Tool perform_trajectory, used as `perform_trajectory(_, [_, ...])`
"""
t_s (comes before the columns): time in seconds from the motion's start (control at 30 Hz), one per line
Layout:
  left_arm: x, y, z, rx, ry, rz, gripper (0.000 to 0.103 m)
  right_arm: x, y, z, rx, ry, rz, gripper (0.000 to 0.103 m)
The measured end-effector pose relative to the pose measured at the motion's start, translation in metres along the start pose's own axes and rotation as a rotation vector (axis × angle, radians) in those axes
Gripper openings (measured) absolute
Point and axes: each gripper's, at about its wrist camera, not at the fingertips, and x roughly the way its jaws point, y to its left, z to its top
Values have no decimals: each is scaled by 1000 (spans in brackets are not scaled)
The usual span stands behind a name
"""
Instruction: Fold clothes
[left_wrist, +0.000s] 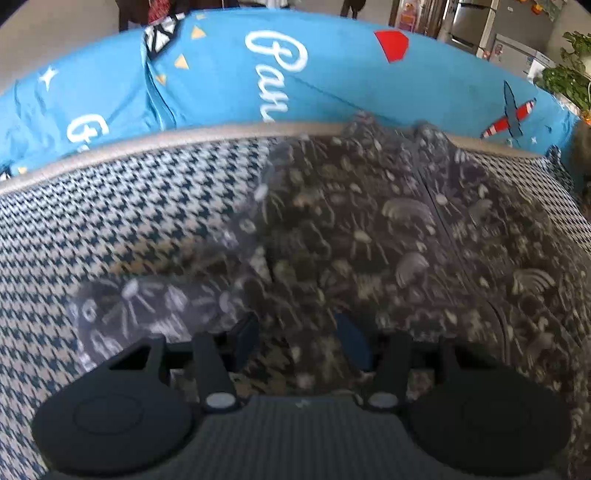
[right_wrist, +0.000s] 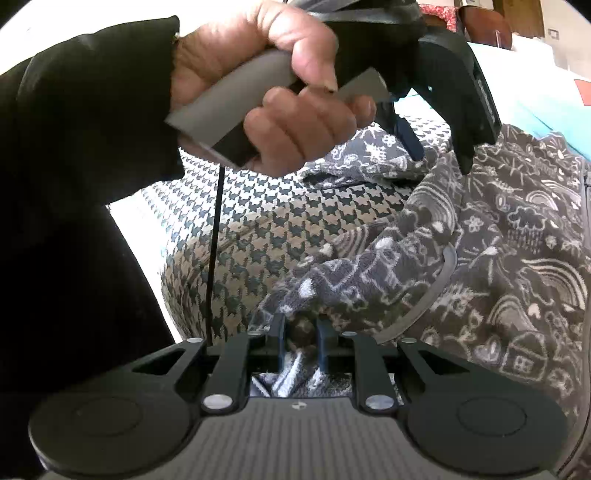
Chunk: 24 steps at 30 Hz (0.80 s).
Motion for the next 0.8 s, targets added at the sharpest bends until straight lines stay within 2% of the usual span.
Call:
perform_trajectory(0.07, [3,-2,-3,-1,17,-15,50,-1,0,-1,1,-2,3,18])
perform_trajectory(0.23, [19,-8,-8,-4,63,-30,45,-2,8,-3,-51,-12,-1,28])
perform_trajectory(0.33, [26,-15,-11,19,67,-16,29,1,17,-9,-126,-28,-30,28])
perform_trajectory(0.4, [28,-21,-13,48,59,2,20,2,18,-10,-146,-41,-46,16])
perform_trajectory(0.47, [26,-25,-14,68,37,14,13,1,17,-8,-148,-46,-41,10])
perform_trajectory(0.7, [6,-24,-10,71,-58,73,10,-17,20,5,-132,-109,62,8])
perform_trajectory(0.8, [2,-19,-7,66,-73,99,10,-7,21,8,-130,-100,88,6])
